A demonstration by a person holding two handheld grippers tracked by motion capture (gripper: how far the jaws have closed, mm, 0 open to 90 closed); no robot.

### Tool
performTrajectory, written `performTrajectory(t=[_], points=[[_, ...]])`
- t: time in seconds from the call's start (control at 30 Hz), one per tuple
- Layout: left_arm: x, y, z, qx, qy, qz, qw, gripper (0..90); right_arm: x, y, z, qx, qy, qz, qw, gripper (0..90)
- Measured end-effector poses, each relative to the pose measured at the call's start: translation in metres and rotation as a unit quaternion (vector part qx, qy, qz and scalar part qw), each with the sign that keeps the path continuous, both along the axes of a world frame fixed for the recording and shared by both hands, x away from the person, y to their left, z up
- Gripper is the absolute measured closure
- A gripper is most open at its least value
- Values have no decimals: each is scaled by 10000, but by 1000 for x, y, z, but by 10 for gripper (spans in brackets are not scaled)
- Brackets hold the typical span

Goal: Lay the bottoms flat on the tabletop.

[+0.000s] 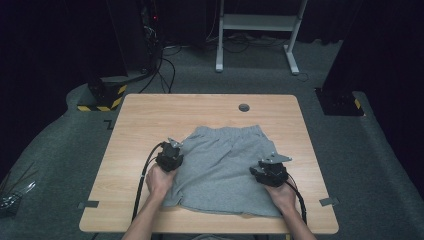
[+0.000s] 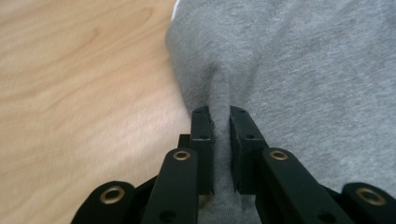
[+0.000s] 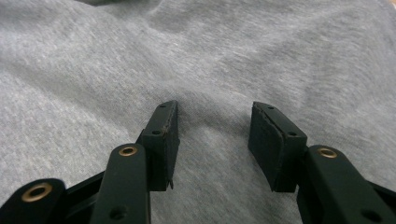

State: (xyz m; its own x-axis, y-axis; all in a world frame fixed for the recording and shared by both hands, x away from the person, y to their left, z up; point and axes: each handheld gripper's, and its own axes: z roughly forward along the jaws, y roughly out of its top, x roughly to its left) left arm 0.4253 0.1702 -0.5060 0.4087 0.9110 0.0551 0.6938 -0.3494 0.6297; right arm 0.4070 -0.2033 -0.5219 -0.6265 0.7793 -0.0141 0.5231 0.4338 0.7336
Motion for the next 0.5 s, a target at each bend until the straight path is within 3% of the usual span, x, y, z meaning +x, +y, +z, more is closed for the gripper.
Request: performTrajectory(t=[0.13, 0.23, 0.33, 0.43, 0.5], points=[[-10, 9, 2, -31, 55, 61, 10000, 816, -1, 1, 0, 0, -5, 156, 9999, 525], [-10, 10, 4, -157, -68, 5, 9999, 787, -1, 1, 0, -6, -6, 254, 9997, 525], [0, 8, 7, -281, -271, 32, 9992, 595, -1, 1, 0, -4, -3, 259, 9997, 525], [17, 4, 8, -503, -317, 129, 9981, 530, -1, 1, 0, -11, -15, 263, 9997, 525], [24, 2, 5, -463, -259, 167, 9985, 545, -1, 1, 0, -11, -17, 261, 9997, 525]])
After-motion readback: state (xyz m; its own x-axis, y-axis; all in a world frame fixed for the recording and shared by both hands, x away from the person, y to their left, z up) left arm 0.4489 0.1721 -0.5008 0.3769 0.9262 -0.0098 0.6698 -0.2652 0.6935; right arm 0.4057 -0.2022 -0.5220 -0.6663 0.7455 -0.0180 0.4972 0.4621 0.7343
